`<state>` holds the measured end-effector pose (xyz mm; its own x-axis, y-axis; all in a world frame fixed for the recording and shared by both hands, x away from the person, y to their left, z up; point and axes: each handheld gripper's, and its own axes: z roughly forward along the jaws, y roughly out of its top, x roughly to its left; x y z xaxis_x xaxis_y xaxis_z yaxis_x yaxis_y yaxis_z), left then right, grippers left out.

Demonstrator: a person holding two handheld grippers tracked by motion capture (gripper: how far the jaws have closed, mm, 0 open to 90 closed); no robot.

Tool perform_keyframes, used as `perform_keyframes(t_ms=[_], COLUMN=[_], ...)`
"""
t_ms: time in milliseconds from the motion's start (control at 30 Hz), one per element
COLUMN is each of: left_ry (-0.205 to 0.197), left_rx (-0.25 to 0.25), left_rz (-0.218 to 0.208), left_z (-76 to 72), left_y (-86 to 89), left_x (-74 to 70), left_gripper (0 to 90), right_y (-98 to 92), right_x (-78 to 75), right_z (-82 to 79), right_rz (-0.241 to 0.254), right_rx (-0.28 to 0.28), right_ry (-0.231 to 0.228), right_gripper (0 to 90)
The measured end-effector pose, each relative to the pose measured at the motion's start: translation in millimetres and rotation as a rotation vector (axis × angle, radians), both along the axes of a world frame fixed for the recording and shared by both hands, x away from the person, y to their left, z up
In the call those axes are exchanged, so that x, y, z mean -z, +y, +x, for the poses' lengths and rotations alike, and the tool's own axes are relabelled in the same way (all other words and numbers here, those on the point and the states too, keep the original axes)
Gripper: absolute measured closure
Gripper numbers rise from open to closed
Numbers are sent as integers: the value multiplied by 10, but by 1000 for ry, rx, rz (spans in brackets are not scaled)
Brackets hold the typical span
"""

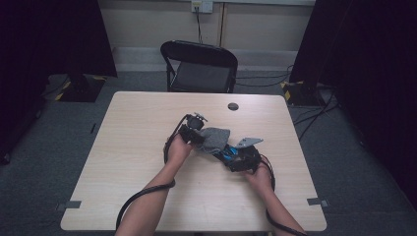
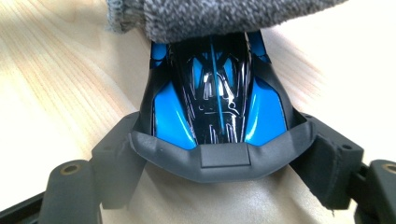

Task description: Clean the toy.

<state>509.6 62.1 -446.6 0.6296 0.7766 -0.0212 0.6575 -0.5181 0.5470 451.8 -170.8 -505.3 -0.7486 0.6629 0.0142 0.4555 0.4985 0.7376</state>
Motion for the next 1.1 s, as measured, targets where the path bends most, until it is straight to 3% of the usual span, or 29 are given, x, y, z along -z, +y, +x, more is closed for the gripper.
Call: perform_keyframes(t_ms=[600, 1100], left_ry=[20, 6], left_rx=[-52, -89], left_rz=[24, 54], left_z=[42, 57], left_y=[197, 393], left_x=[63, 64], left_gripper=[776, 776], right_y=[0, 0], right_x=[0, 0], right_z=[0, 0], right_rz=[1, 1], right_rx=[1, 1], right_ry=[0, 0], right_gripper=[236, 236])
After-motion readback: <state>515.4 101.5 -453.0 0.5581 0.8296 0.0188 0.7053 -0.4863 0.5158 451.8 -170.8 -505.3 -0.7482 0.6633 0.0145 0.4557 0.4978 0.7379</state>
